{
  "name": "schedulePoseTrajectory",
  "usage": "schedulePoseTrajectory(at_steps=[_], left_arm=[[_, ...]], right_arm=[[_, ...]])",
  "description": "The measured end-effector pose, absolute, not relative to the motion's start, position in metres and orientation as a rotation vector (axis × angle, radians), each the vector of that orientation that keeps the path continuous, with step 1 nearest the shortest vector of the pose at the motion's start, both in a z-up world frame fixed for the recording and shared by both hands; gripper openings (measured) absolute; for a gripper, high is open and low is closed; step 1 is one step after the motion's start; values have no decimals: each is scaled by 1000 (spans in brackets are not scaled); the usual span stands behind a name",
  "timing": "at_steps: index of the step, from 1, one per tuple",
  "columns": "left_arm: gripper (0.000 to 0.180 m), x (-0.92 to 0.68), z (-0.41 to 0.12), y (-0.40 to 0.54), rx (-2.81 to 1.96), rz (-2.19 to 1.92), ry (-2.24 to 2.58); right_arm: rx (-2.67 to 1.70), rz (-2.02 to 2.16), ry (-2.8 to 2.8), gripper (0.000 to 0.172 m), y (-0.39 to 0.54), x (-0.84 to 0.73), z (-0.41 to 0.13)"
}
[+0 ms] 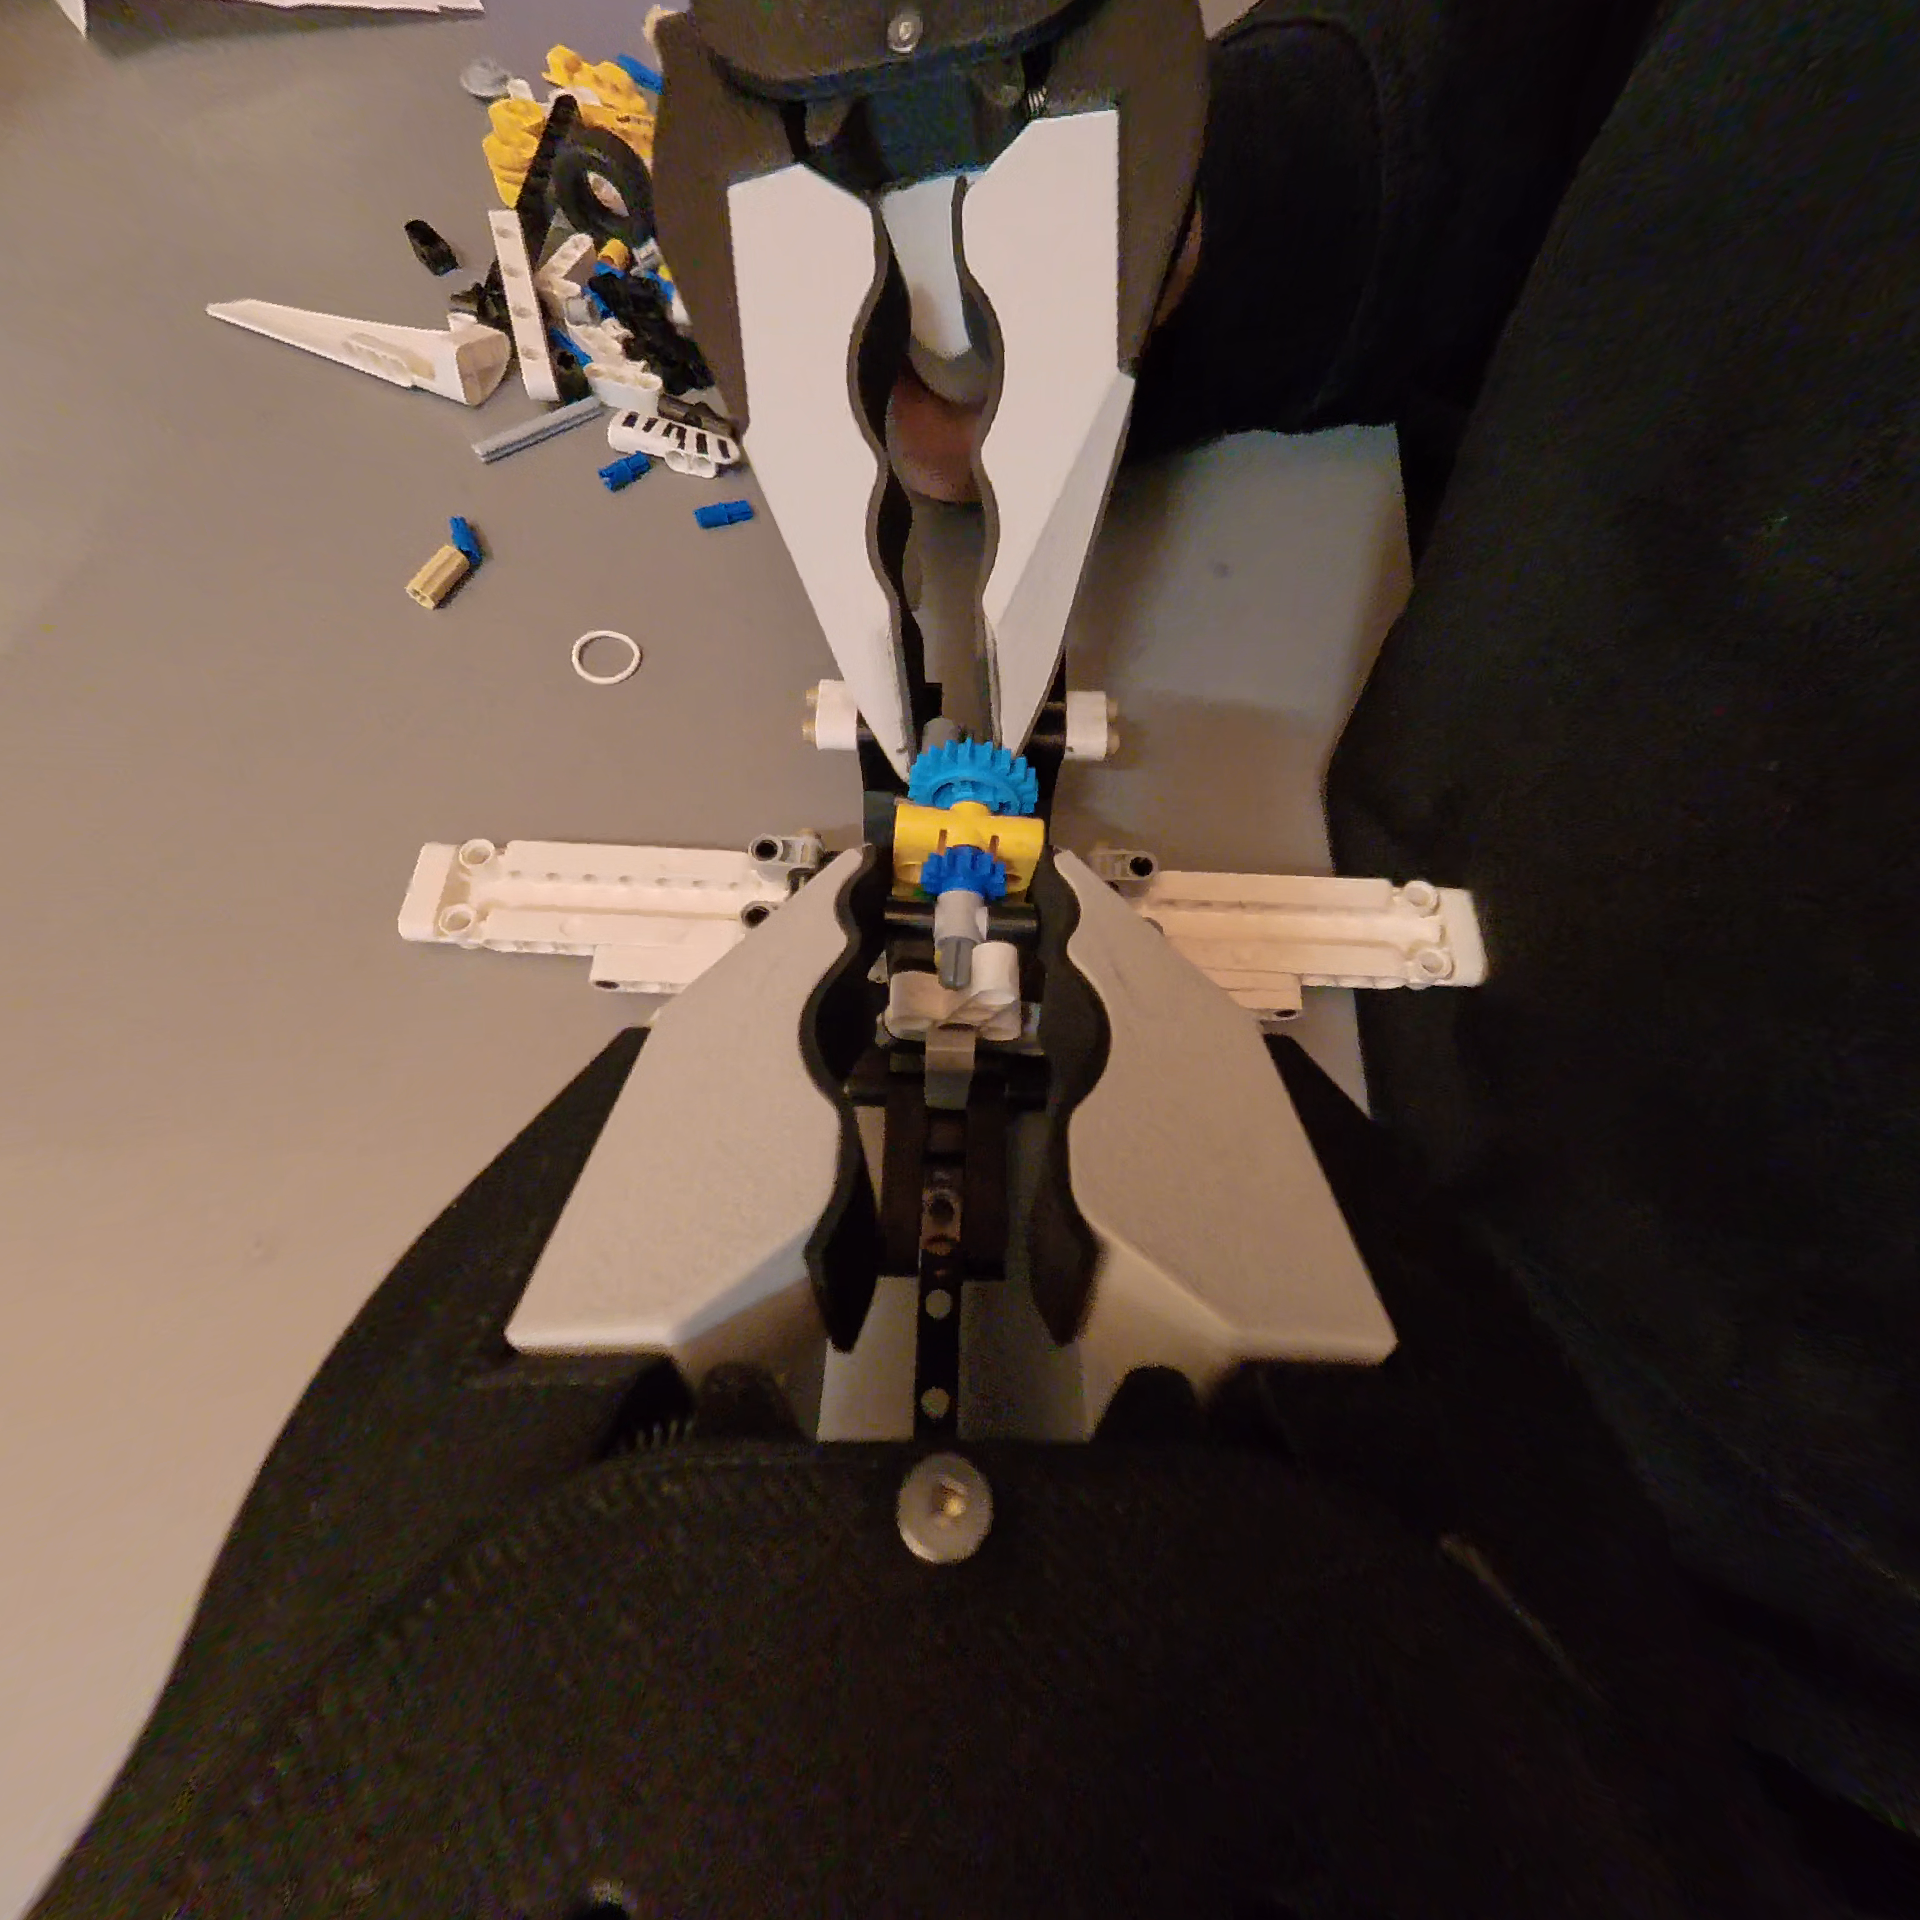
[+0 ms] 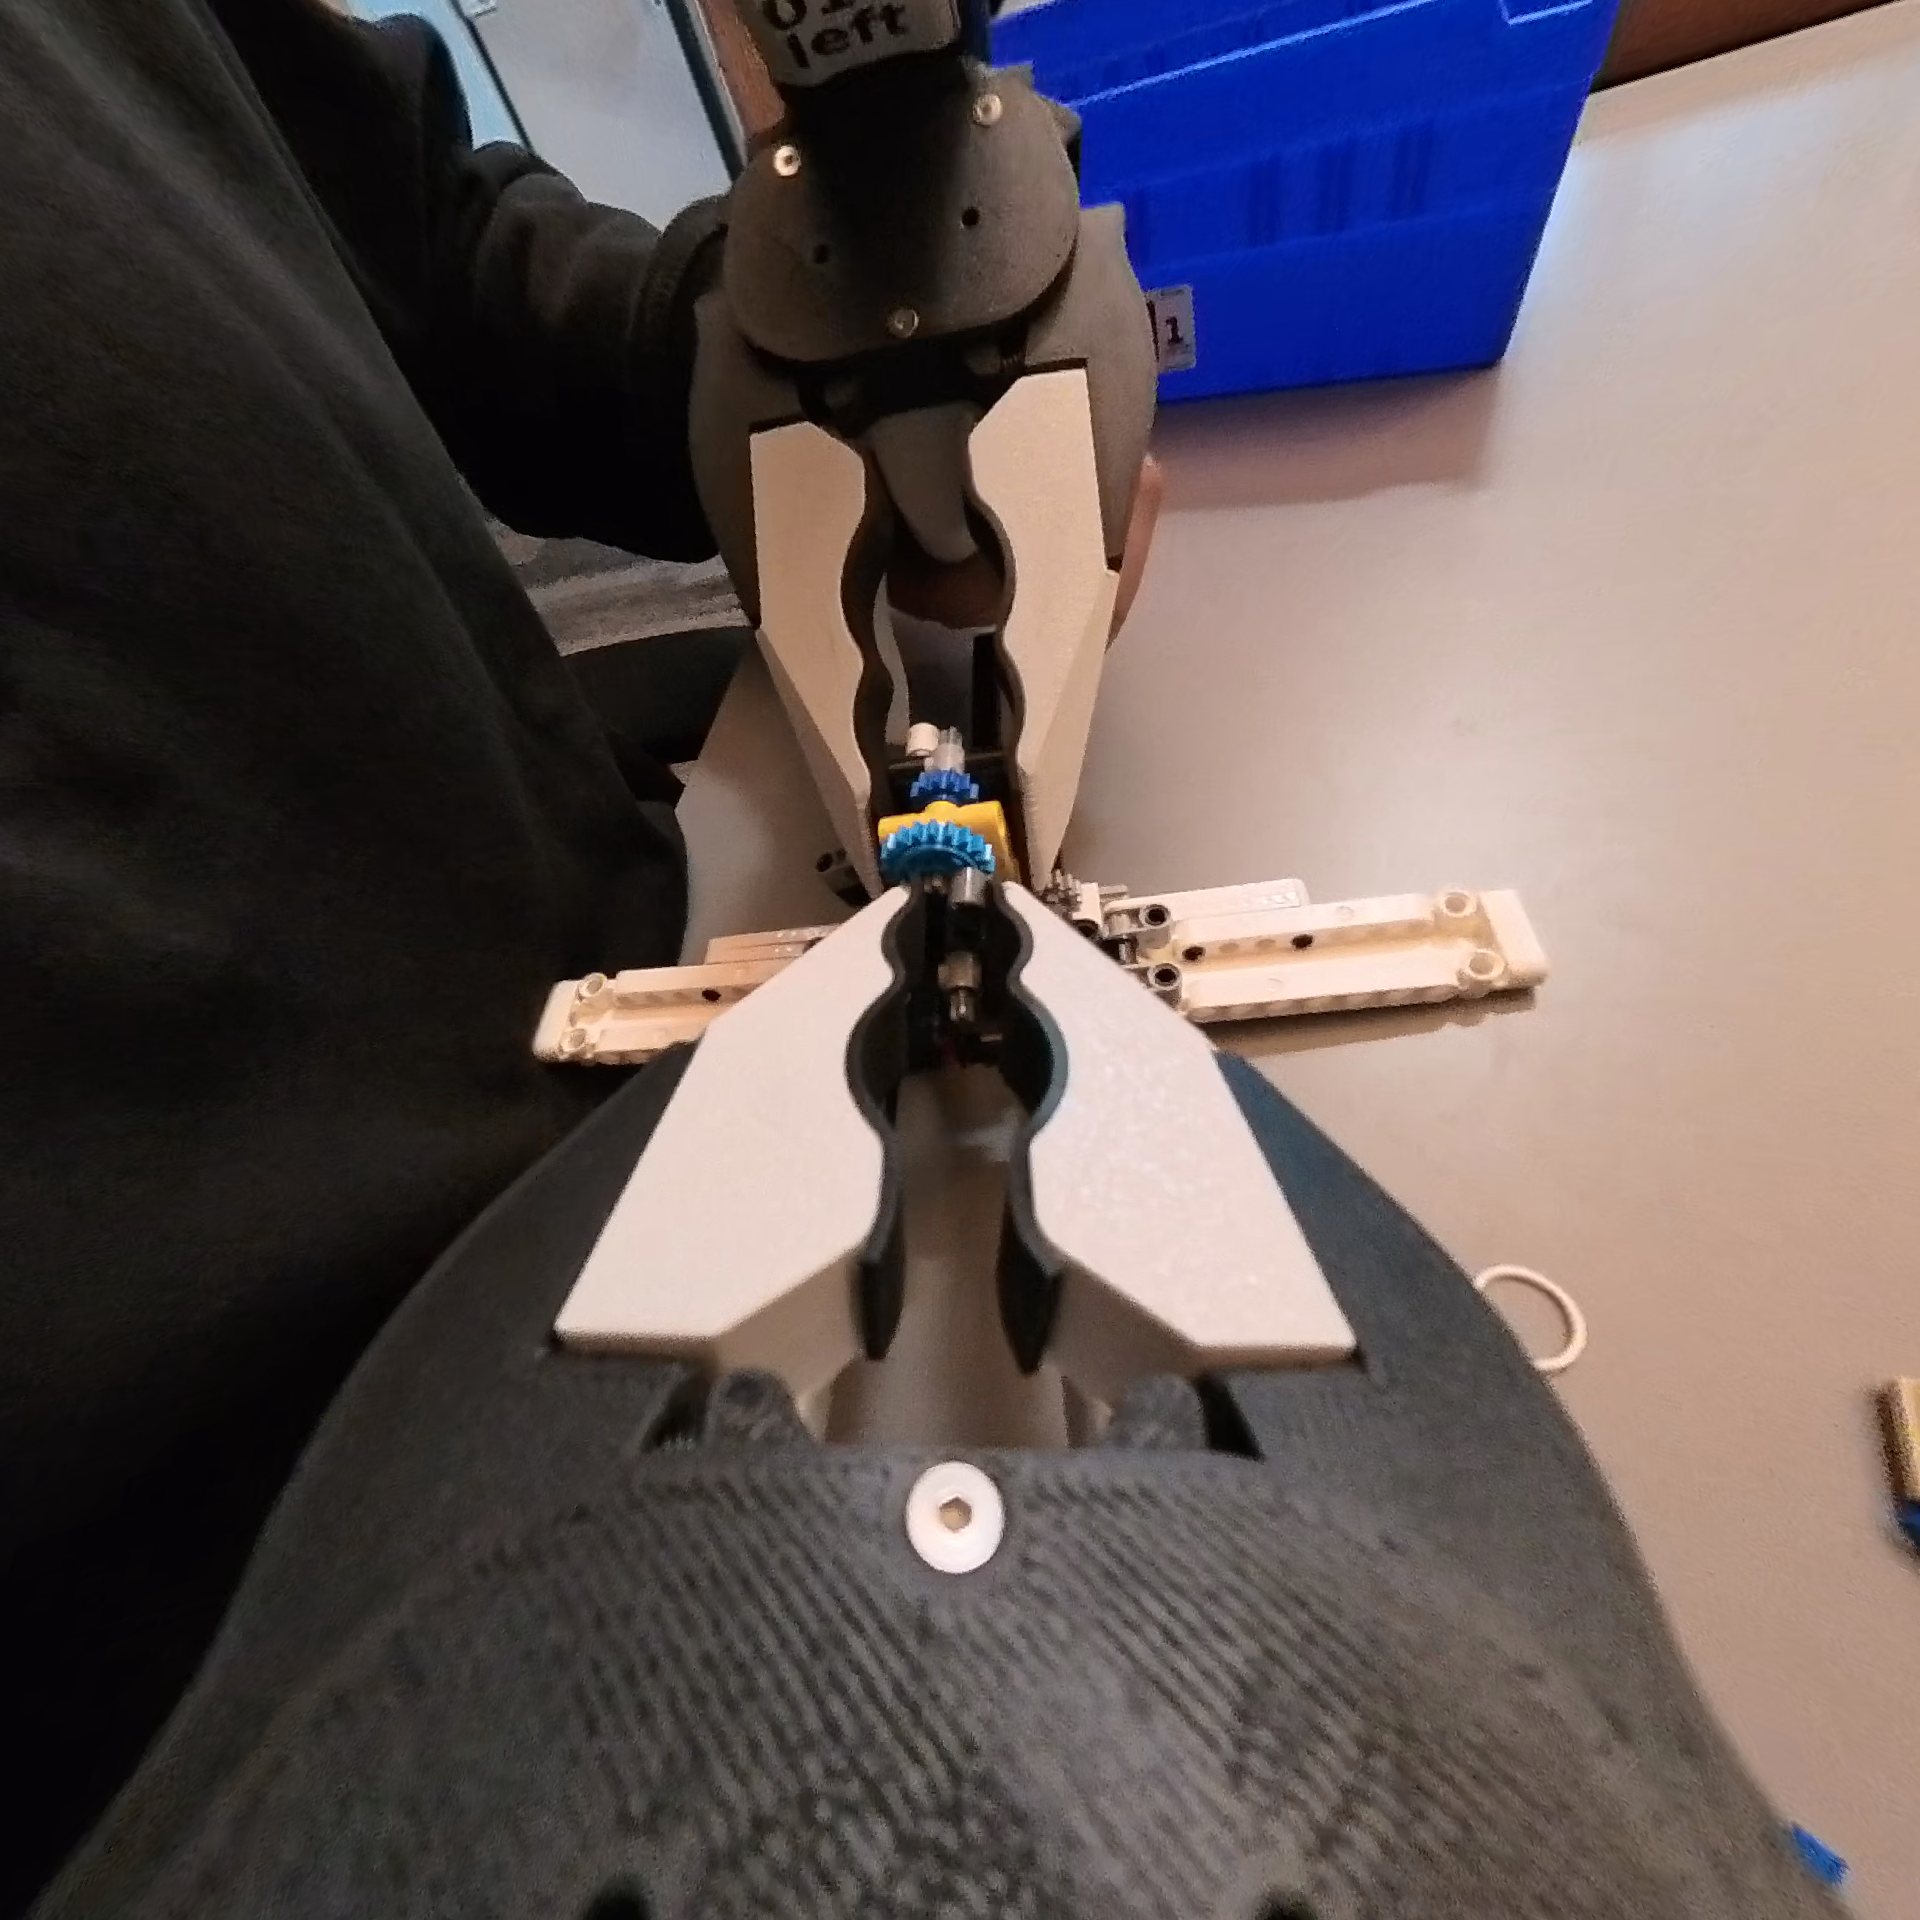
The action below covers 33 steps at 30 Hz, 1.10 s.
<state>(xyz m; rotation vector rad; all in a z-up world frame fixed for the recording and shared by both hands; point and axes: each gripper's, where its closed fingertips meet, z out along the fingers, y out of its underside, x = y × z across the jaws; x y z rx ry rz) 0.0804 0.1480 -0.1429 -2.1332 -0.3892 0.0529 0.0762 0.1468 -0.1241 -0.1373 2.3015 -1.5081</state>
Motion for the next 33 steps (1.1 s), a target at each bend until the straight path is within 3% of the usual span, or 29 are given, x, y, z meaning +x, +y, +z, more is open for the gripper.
schedulePoseTrajectory(at_steps=[33], left_arm=[[29,78,-144,148,-2120,81,-481]], right_arm=[[-176,-1560,2497,5,148,76,-127]])
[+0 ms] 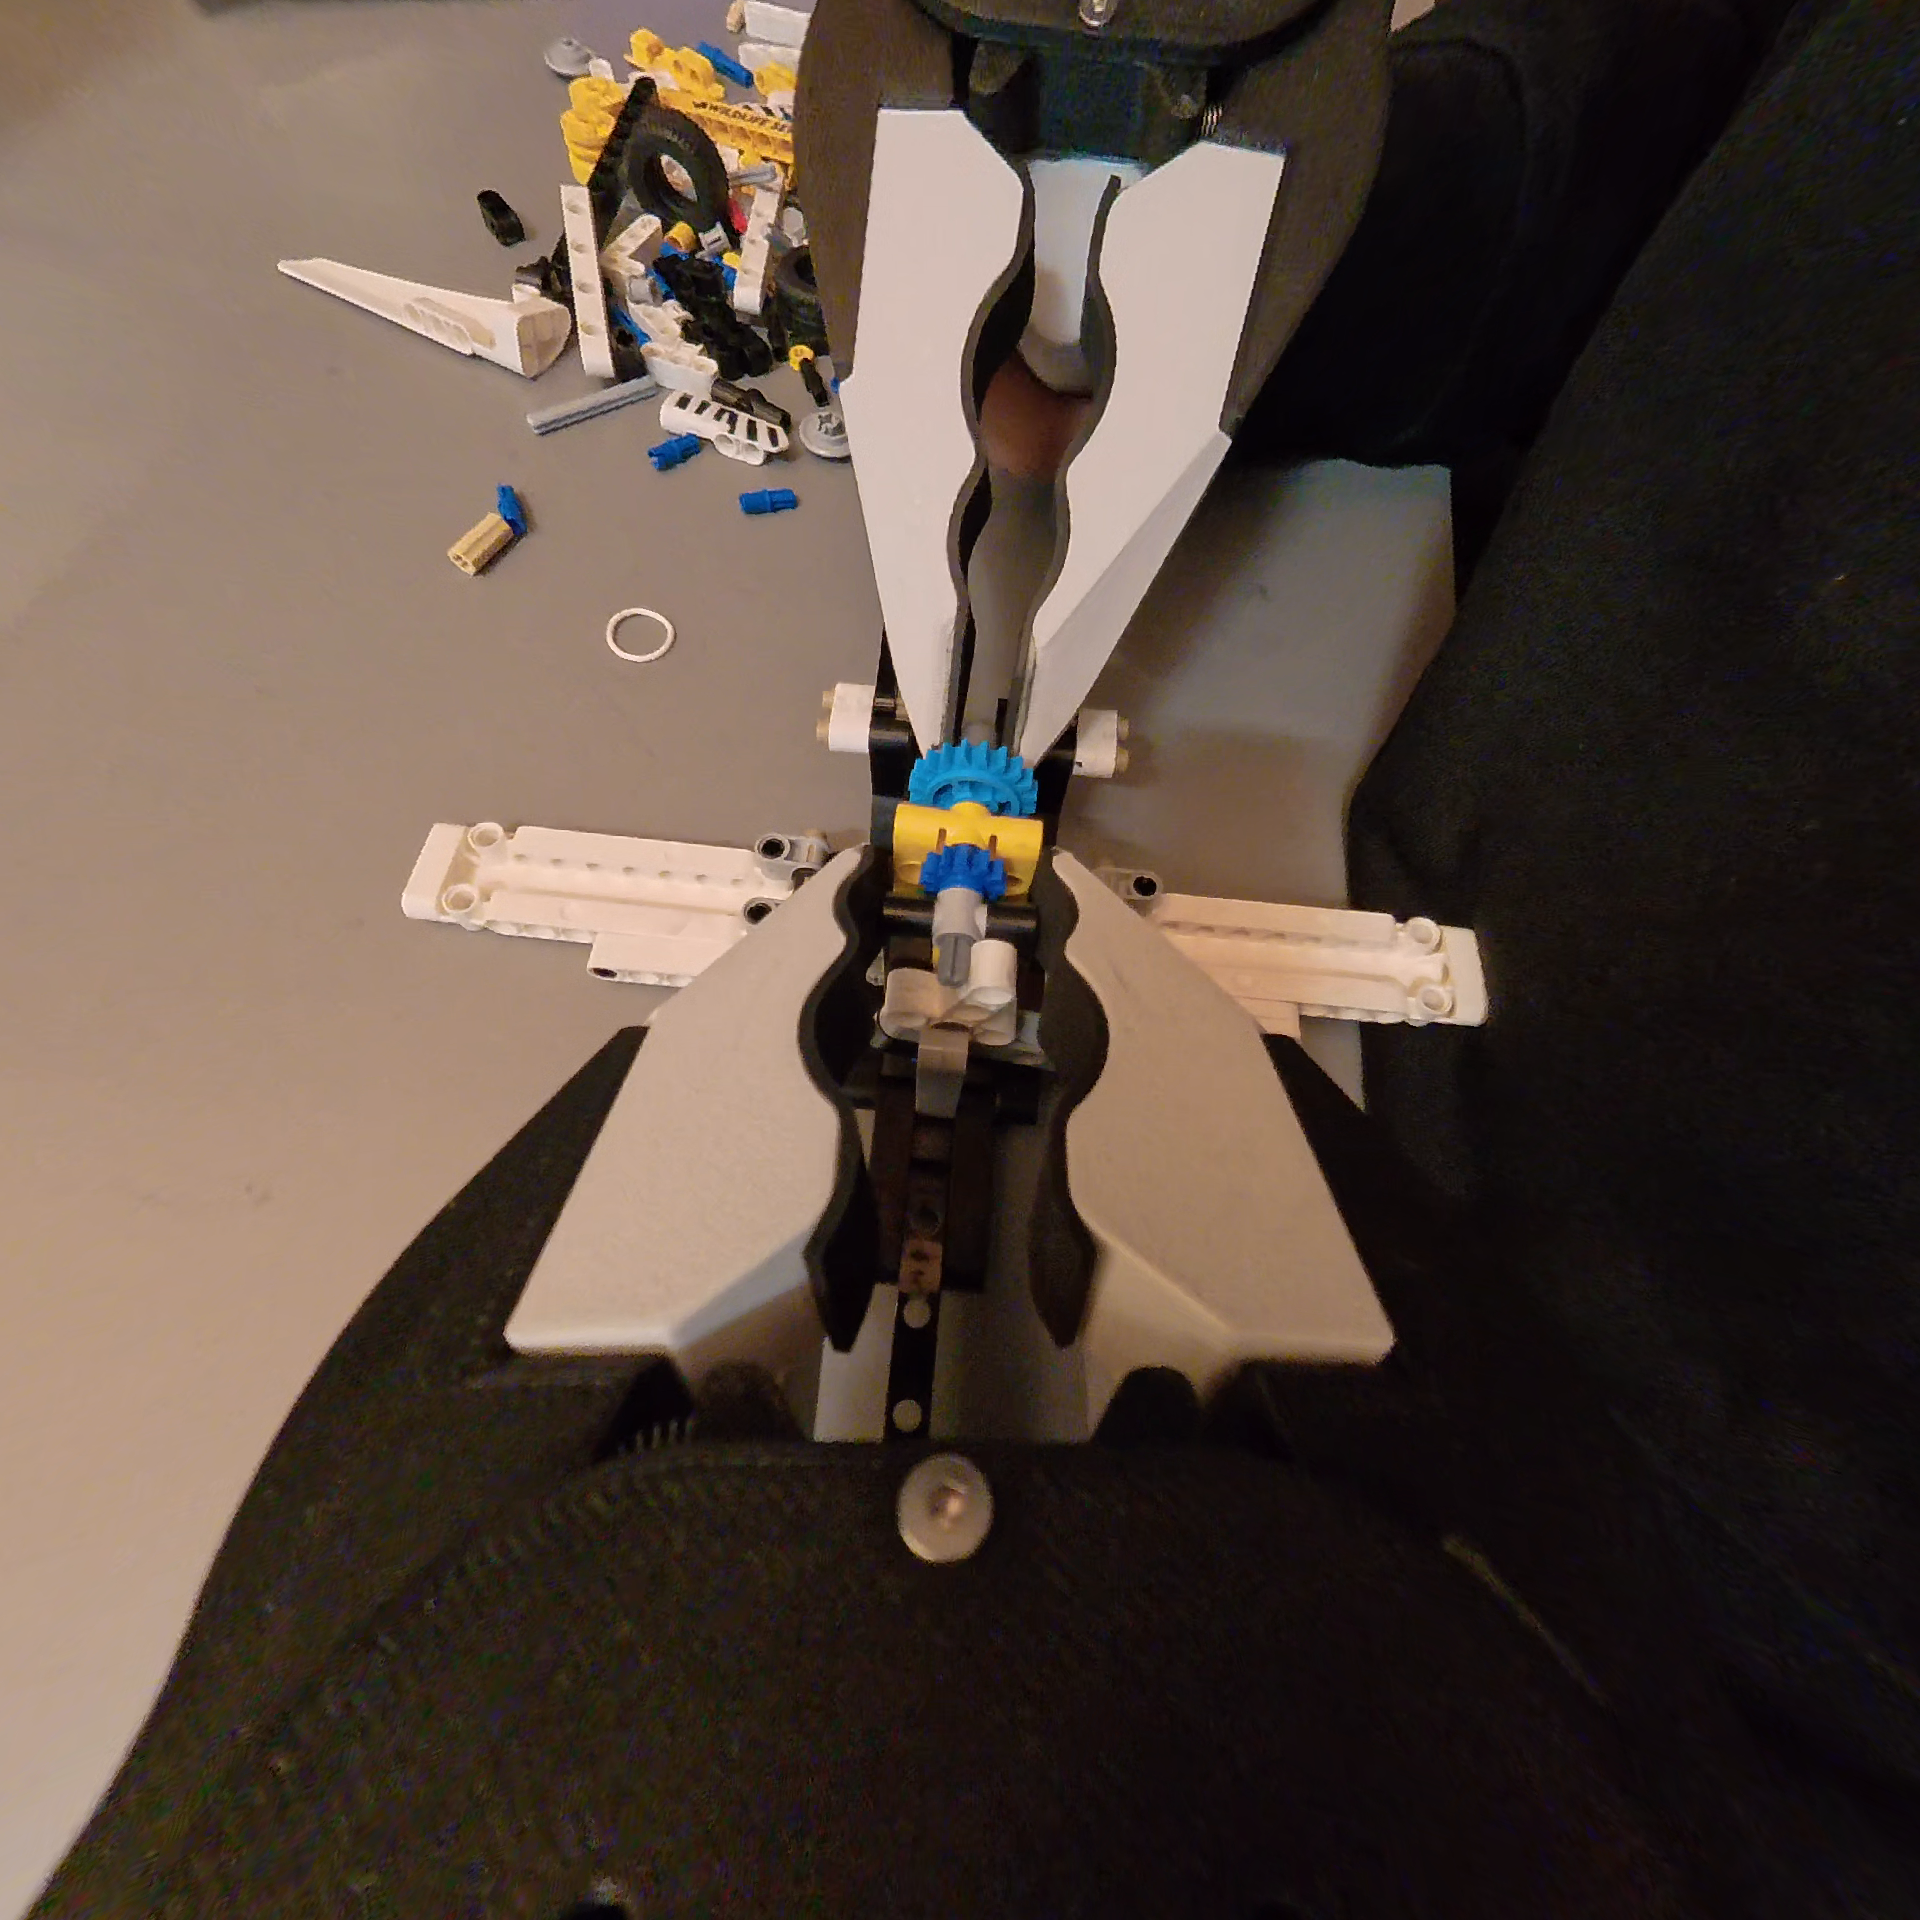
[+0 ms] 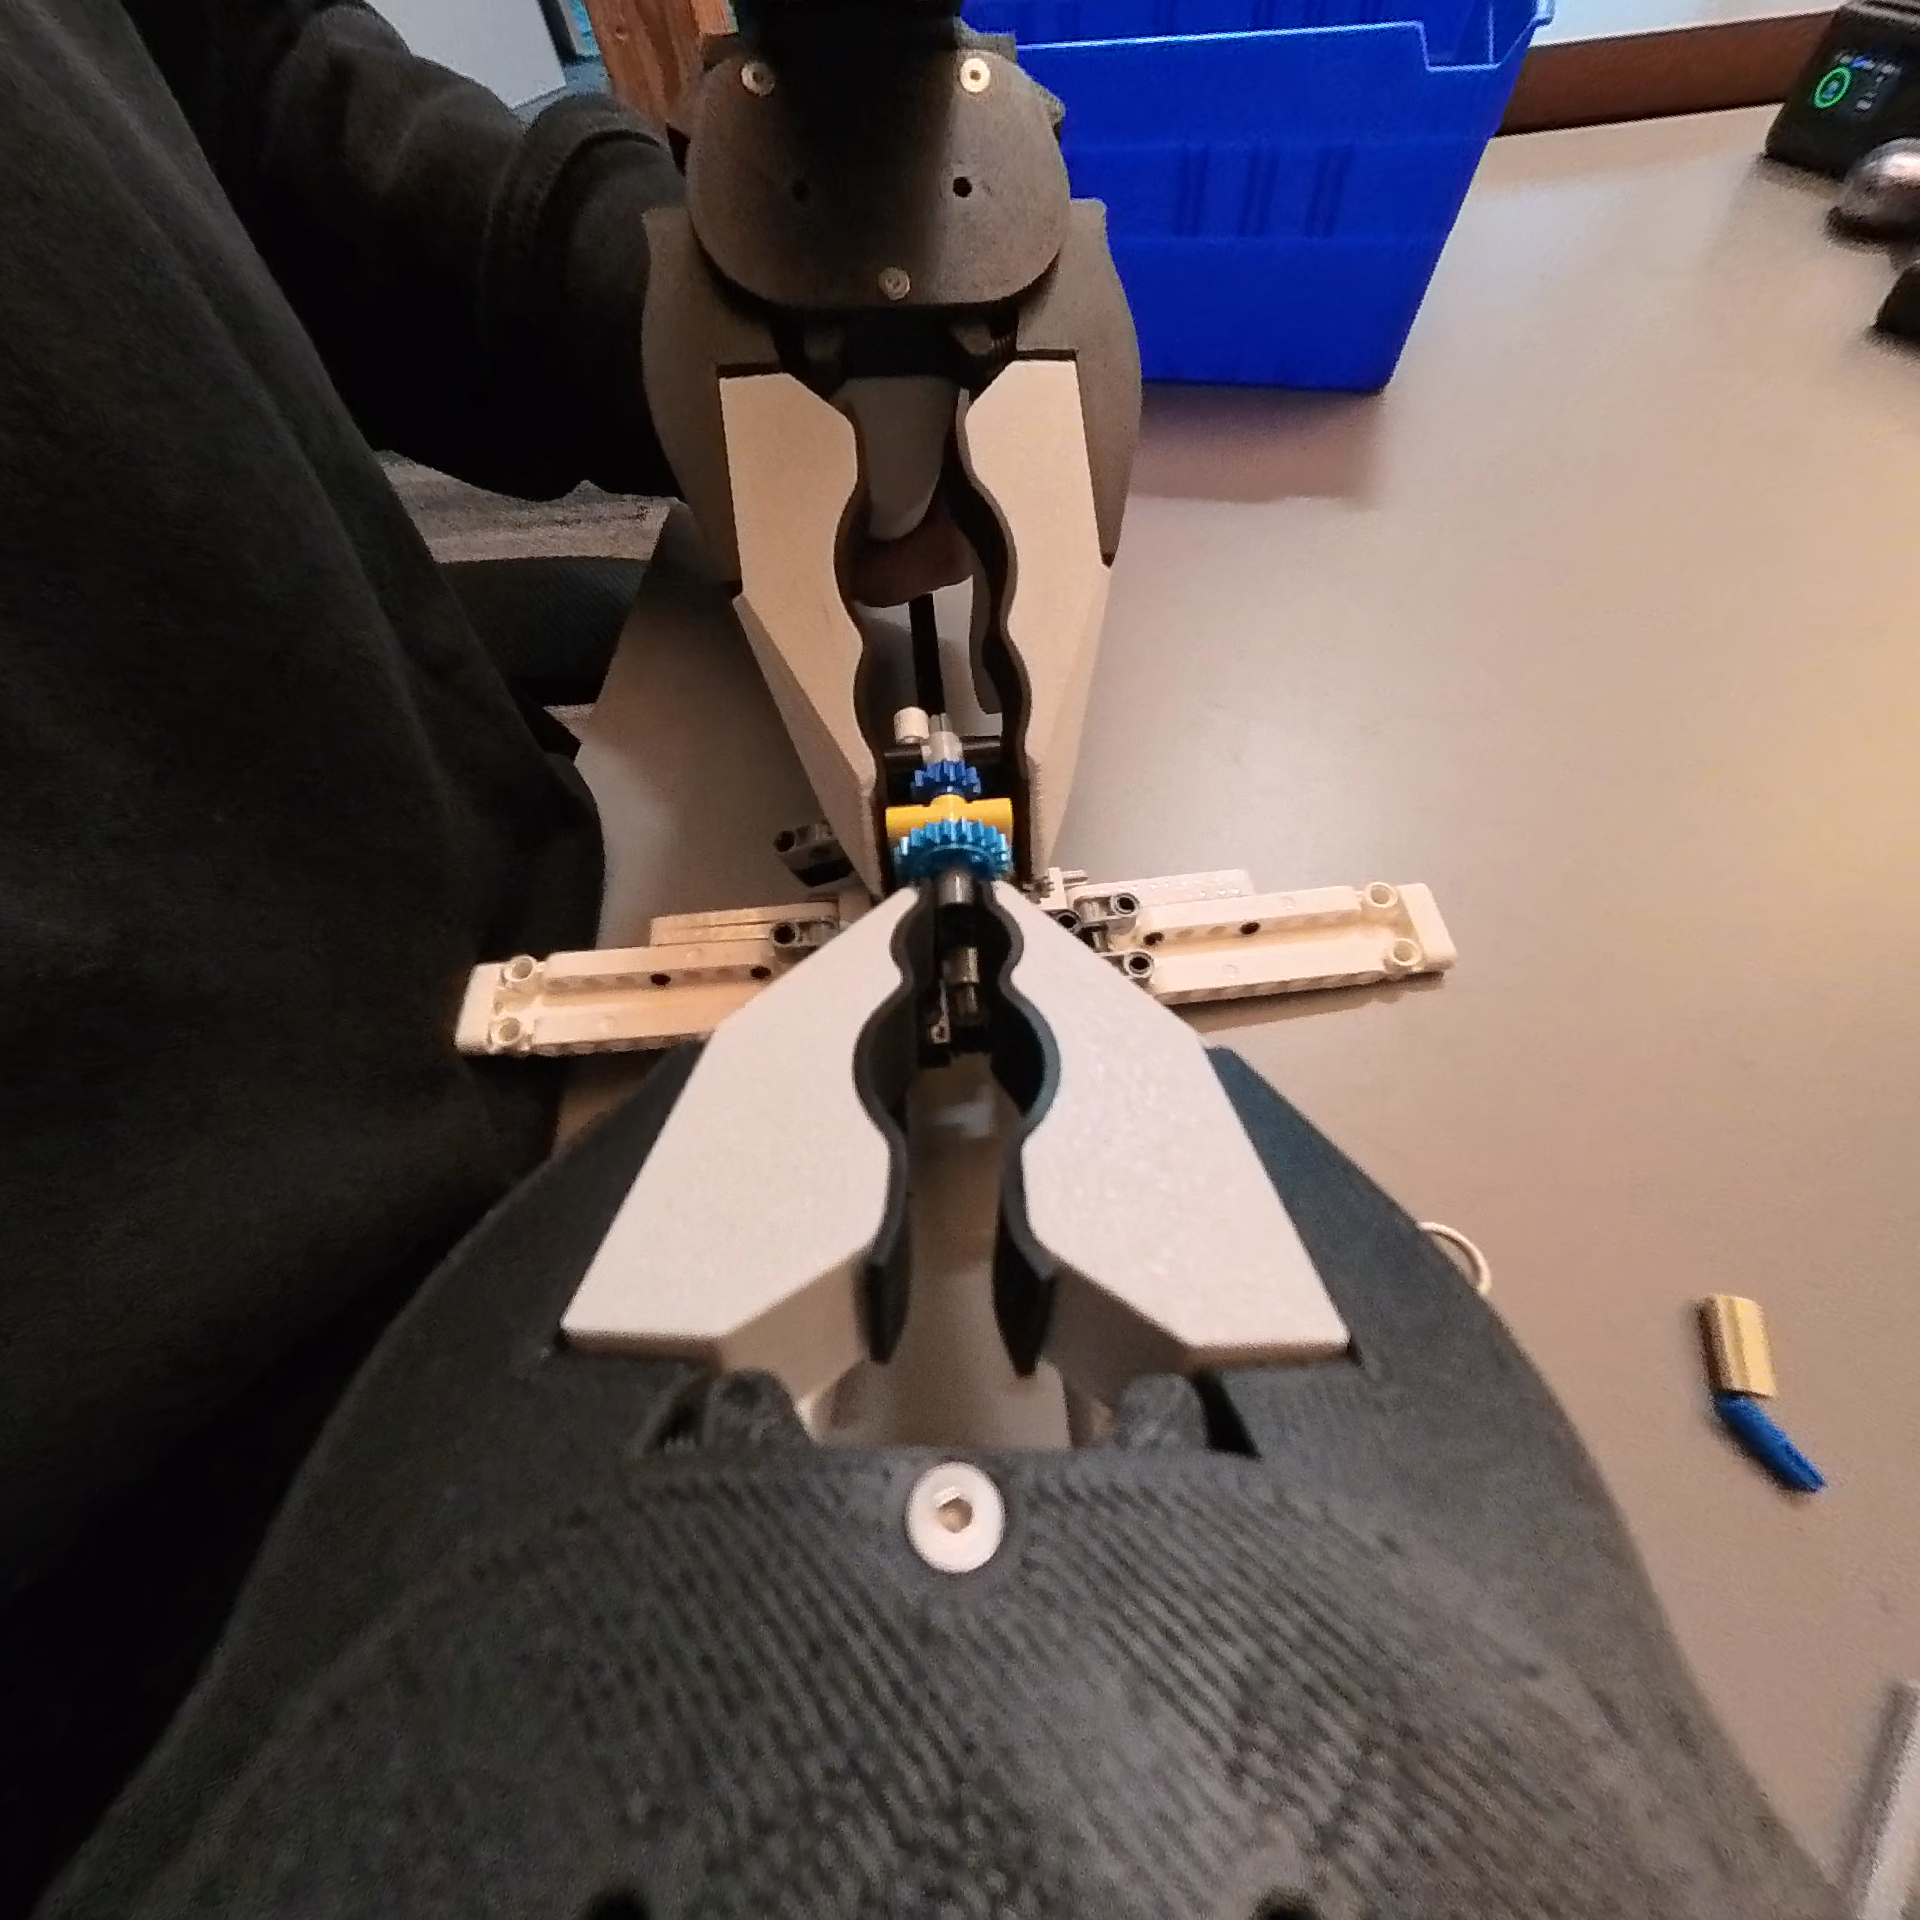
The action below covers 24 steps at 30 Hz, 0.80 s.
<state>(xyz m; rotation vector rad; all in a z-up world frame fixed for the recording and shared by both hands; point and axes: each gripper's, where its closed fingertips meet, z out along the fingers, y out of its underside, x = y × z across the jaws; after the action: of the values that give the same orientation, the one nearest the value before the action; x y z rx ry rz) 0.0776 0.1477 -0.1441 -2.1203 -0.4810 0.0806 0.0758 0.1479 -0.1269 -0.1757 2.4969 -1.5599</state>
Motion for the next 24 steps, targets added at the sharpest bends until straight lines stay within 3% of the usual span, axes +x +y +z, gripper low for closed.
schedulePoseTrajectory(at_steps=[11,16,24], left_arm=[[33,76,-143,147,-2127,100,-492],[48,81,-141,140,-2132,102,-528],[49,75,-131,124,-2075,178,-595]], right_arm=[[0,-1673,2313,29,155,68,-104],[23,-1679,2352,30,155,67,-108],[102,-1684,2440,30,160,48,-114]])
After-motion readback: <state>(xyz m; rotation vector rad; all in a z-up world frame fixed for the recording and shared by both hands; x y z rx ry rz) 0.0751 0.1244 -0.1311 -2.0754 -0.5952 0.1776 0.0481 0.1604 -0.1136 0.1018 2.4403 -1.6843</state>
